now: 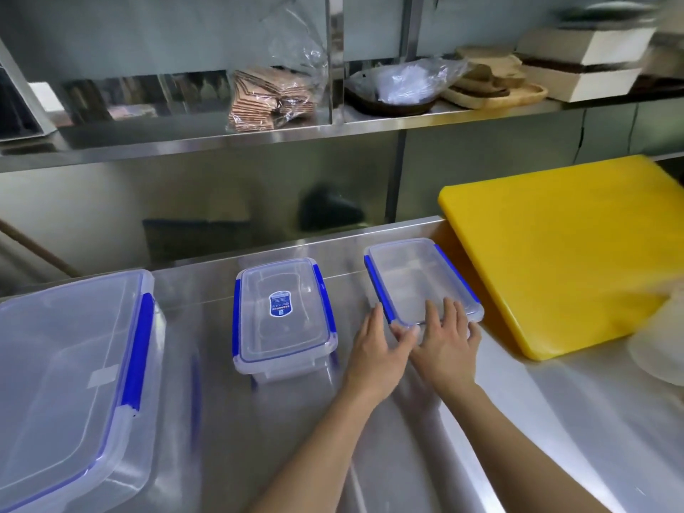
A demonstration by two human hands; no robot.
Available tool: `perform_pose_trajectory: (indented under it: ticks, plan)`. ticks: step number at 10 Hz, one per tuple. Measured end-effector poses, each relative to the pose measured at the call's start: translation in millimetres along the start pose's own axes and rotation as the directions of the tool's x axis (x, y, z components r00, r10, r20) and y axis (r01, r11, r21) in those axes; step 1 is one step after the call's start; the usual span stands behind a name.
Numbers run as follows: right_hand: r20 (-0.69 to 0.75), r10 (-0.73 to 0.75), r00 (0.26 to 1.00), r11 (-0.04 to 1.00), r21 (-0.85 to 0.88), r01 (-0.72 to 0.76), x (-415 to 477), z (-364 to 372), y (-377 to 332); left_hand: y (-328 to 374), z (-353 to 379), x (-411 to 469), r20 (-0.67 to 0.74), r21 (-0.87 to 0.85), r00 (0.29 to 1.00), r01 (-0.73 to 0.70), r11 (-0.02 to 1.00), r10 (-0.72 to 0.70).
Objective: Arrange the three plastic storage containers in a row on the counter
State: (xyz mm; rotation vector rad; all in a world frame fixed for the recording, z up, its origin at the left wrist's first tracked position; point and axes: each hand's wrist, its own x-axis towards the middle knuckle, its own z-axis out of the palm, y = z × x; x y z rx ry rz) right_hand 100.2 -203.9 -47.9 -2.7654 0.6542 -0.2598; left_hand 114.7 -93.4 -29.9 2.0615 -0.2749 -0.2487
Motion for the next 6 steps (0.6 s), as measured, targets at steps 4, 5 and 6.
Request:
perform_pose_trajectory:
  ticks: [4,5,6]
  plan:
    - [0.061,-0.081,0.995,0.997,0.007,0.081,10.8,-2.0,18.6,6.9,30.8,6.1,0.098,-0.031,0.989,0.118,0.993,-0.114]
    - [0.043,-0.066,0.997,0.998,0.014,0.066,9.5,-2.6,13.7,5.7,24.1,3.7,0.094,0.050,0.990,0.104,0.993,-0.109]
    - [0.042,-0.040,0.998,0.999,0.002,0.040,13.8,-8.2,17.0,8.1,11.6,2.0,0.052,0.174,0.994,0.085,0.981,-0.095]
